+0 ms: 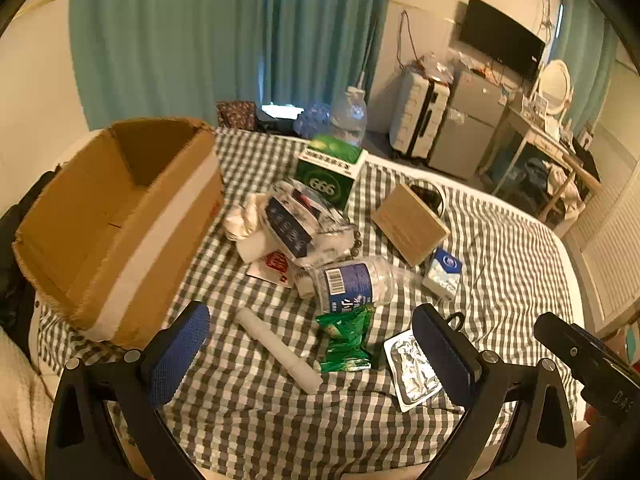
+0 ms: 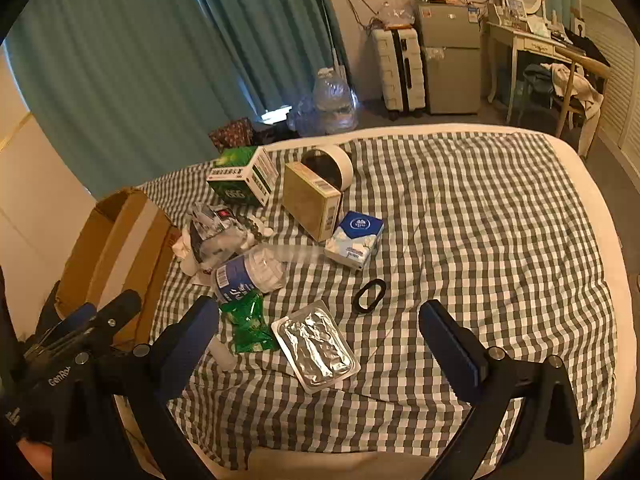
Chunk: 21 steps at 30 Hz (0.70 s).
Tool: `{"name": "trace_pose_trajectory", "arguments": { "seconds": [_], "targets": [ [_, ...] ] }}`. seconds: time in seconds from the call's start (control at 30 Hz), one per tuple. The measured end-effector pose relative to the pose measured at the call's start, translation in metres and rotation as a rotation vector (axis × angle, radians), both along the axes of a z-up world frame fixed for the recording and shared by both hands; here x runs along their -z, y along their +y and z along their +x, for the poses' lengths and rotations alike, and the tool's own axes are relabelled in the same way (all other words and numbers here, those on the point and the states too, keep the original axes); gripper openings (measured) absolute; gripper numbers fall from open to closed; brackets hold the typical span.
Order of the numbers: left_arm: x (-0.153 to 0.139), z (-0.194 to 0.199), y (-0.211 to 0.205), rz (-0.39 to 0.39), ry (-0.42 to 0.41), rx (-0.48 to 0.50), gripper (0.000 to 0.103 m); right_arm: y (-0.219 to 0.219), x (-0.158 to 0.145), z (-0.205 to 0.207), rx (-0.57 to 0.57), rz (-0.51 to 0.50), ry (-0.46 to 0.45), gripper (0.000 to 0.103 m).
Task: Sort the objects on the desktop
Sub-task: 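Grasp the clear blue-labelled bottle with left tool while right tool grasps the Vinda tissue pack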
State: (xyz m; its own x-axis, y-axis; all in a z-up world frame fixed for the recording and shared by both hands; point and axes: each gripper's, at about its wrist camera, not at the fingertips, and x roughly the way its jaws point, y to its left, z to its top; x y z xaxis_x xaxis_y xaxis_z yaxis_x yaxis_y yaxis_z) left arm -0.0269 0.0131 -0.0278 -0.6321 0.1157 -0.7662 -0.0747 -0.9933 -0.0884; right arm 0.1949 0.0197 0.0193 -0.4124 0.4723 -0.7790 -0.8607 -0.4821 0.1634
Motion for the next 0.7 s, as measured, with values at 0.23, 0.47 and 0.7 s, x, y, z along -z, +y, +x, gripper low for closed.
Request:
{"name": "trace_pose_trajectory", "arguments": {
  "seconds": [0.23, 0.47, 0.7],
  "targets": [
    [0.022, -0.025, 0.020, 0.003, -0.056, 0.036, 0.103, 0.021, 0.016, -0.004, 0.015, -0.057, -0.009, 0.099],
    [0.053, -0.054, 0.043, 0.031, -0.134, 0.068, 0.103, 0.043, 0.028, -0.005, 0.044, -0.077, -0.018, 0.099],
    [0.080, -0.078, 0.055, 0.071, -0.221, 0.079, 0.103, 0.073, 0.048, -0.013, 0.067, -0.144, -0.030, 0.092]
  ]
}}
